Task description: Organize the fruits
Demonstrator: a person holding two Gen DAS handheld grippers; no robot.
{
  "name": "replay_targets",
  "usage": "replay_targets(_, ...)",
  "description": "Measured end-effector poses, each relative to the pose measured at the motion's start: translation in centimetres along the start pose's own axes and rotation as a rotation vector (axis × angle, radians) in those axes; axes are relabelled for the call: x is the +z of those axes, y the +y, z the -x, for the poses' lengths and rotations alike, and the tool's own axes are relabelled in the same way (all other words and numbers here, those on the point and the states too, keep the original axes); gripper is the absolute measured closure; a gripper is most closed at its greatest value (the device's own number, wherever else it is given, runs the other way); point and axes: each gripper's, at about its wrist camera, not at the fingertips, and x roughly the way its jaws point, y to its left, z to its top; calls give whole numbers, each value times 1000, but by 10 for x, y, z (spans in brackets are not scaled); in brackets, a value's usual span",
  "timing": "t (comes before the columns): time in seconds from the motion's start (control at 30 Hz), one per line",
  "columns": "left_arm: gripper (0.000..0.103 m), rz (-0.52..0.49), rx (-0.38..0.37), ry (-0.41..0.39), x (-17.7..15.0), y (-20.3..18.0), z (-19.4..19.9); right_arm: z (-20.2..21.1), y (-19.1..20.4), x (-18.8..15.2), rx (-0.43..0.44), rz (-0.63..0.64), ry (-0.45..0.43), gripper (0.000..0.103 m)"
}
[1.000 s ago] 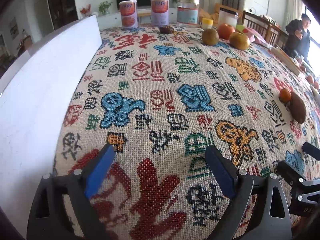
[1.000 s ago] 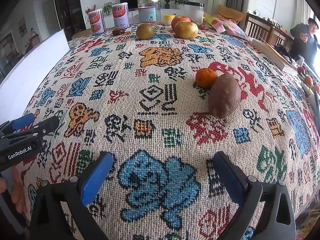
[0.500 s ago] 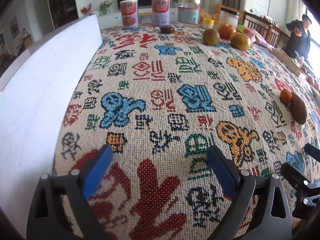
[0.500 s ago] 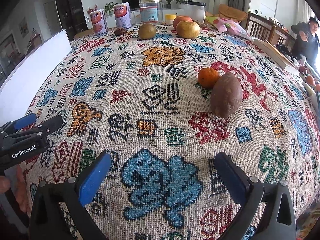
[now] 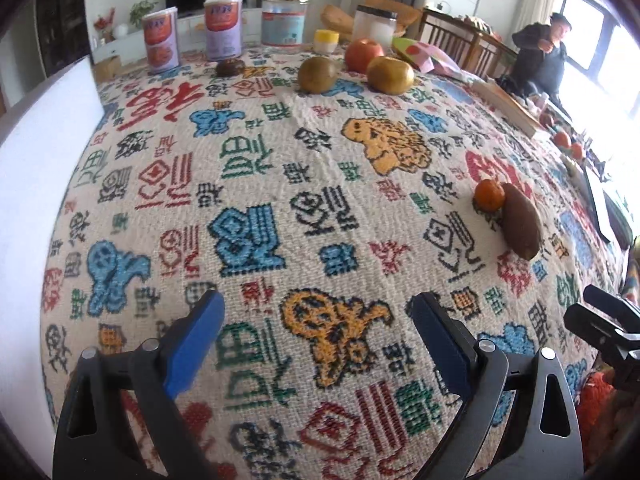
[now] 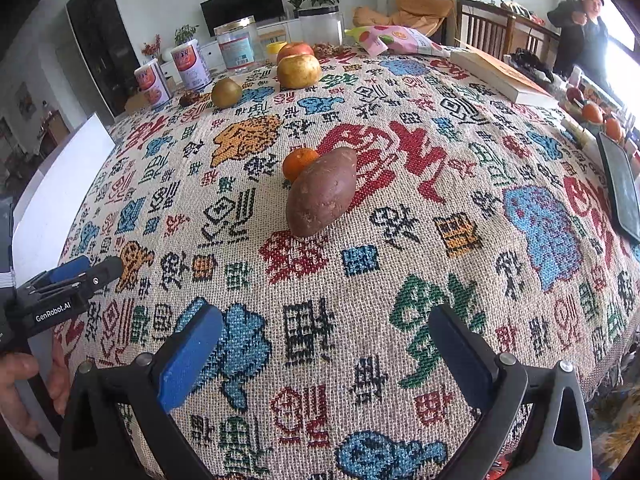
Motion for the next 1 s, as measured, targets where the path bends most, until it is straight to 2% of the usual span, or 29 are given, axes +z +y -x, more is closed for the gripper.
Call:
replay_targets(0.07, 7, -131, -58, 33, 19, -27, -21, 4, -13, 0, 34, -74, -25, 1)
replay_targets(0.1, 7, -209, -61, 48, 26, -40, -34, 6, -18, -1, 40, -98, -31, 1)
replay_targets(0.17, 9, -343, -18, 54, 37, -62, -55, 8, -22, -1, 52, -124, -47, 1)
replay_targets(0.23, 9, -395, -43, 7, 49, -74, -62, 12, -20, -1, 52, -118, -70, 1)
replay_targets(0.33, 9, -437, -94, 10, 63, -90, -73, 15, -12, -1, 44, -85, -92, 1)
replay_targets(0.43, 9, -550, -135, -21, 62, -109, -78, 15, -9, -1, 39, -70, -100, 1)
replay_targets(0.5, 9, -590, -158, -38, 62, -117, -80, 15, -11, 0, 43, -79, -100, 1)
replay_targets(0.6, 9, -573, -199, -23, 67, -121, -85, 15, -16, -1, 56, -102, -103, 1)
replay_targets(0.67, 23, -558, -241, -11, 69, -121, -86, 14, -18, 0, 58, -112, -101, 1)
replay_targets(0.7, 43, -534, -273, -9, 71, -120, -85, 13, -18, 0, 57, -114, -98, 1)
replay_targets(0.73, 65, -517, -271, -15, 71, -119, -84, 12, -18, 1, 55, -114, -96, 1)
replay_targets(0.77, 74, -505, -265, -21, 70, -117, -83, 12, -18, 1, 52, -112, -96, 1)
replay_targets(0.83, 75, -459, -252, -16, 69, -112, -80, 12, -18, 1, 46, -109, -101, 1)
replay_targets(0.9, 75, -397, -195, -22, 66, -98, -73, 13, -18, 1, 41, -108, -103, 1)
replay_targets(1.0, 75, -273, -47, -49, 58, -59, -54, 13, -16, 0, 33, -100, -99, 1)
